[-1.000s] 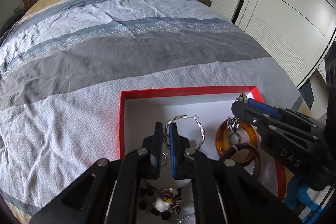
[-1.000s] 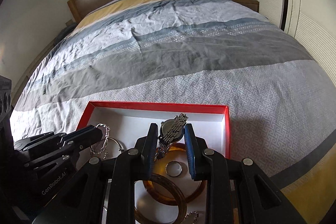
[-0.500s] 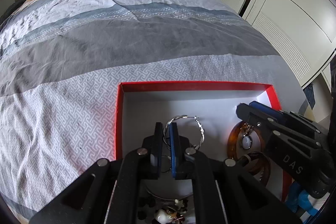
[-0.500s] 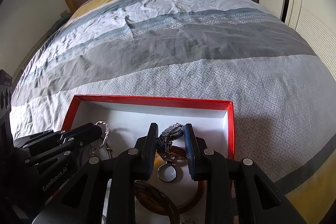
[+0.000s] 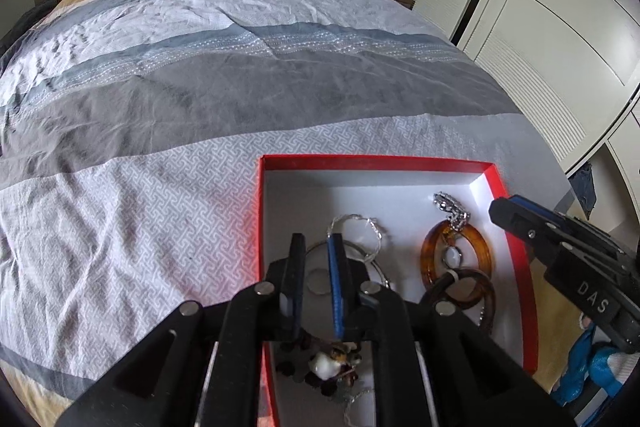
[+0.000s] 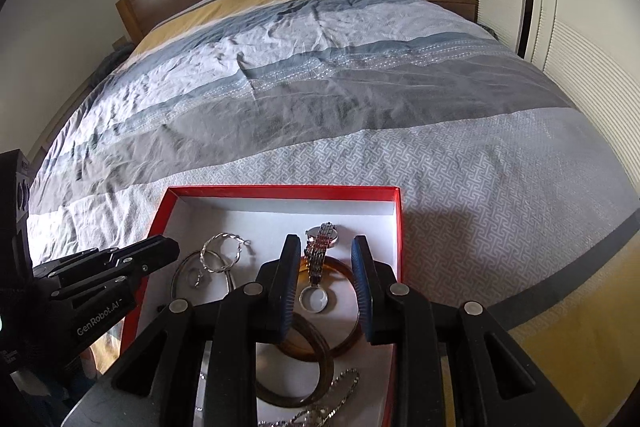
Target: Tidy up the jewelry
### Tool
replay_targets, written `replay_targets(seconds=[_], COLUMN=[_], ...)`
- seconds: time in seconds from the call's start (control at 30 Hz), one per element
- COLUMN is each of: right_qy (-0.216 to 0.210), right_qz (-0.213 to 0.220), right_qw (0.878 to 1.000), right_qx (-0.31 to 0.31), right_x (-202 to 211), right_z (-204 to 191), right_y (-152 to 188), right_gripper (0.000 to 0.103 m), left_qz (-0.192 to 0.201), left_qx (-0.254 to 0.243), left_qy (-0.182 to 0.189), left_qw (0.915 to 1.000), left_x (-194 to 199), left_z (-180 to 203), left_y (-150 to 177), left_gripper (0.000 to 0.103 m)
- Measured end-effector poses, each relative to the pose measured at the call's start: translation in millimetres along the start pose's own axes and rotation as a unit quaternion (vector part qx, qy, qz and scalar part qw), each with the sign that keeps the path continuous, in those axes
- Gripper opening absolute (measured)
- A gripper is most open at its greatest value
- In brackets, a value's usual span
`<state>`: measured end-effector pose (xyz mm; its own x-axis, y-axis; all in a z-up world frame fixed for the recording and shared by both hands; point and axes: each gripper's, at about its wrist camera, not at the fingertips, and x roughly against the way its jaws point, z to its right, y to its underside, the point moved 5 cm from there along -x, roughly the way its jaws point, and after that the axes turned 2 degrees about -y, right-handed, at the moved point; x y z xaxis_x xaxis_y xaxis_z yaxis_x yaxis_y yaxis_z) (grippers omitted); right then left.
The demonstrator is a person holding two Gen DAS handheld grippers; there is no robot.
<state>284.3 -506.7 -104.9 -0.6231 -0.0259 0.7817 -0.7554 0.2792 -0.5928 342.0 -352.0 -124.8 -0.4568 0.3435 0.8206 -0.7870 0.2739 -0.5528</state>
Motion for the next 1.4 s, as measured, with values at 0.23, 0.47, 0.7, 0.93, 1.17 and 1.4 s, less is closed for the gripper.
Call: replay_targets(seconds=[0.23, 0.47, 0.7, 0.93, 1.17, 1.4], right_qy=[-0.014, -0.033, -0.050, -0.065, -0.066, -0.051], right_qz=[0.006, 0.008, 0.018, 0.025, 0.033, 0.026], right_qw=[1.000, 0.998, 0.995, 0.992, 0.990, 0.993], right_qx=[0.016, 0.048, 0.090, 0.107, 0.120, 0.104], right_x=[46.1, 95.8, 139.7, 171.5, 188.3, 188.1], right_z=[-33.8, -89.6, -147.6, -184.5, -205.1, -198.6], right_y=[30.8, 73.7, 114.8, 143.8, 172.5, 204.9], right_gripper=[0.034, 0.039, 0.041, 0.044, 0.046, 0.050], left_qz=[0.052, 0.096, 0.094, 0.104, 0.111, 0.117], left_qx=[0.009, 0.001, 0.013, 0.047, 0.056, 0.065], left_qy=[-0.030, -0.081, -0.103, -0.124, -0.154, -0.156], left_qw=[0.9982, 0.9921, 0.9902, 0.9857, 0.9802, 0.9786], left_x=[74.6, 152.1, 210.6, 263.0, 296.0, 312.2], left_z=[-19.5, -49.6, -80.4, -116.3, -142.0, -153.1], left_y=[22.8, 69.8, 127.7, 170.9, 206.4, 229.3], left_gripper=[0.012, 0.013, 0.013, 0.013, 0.027, 0.027])
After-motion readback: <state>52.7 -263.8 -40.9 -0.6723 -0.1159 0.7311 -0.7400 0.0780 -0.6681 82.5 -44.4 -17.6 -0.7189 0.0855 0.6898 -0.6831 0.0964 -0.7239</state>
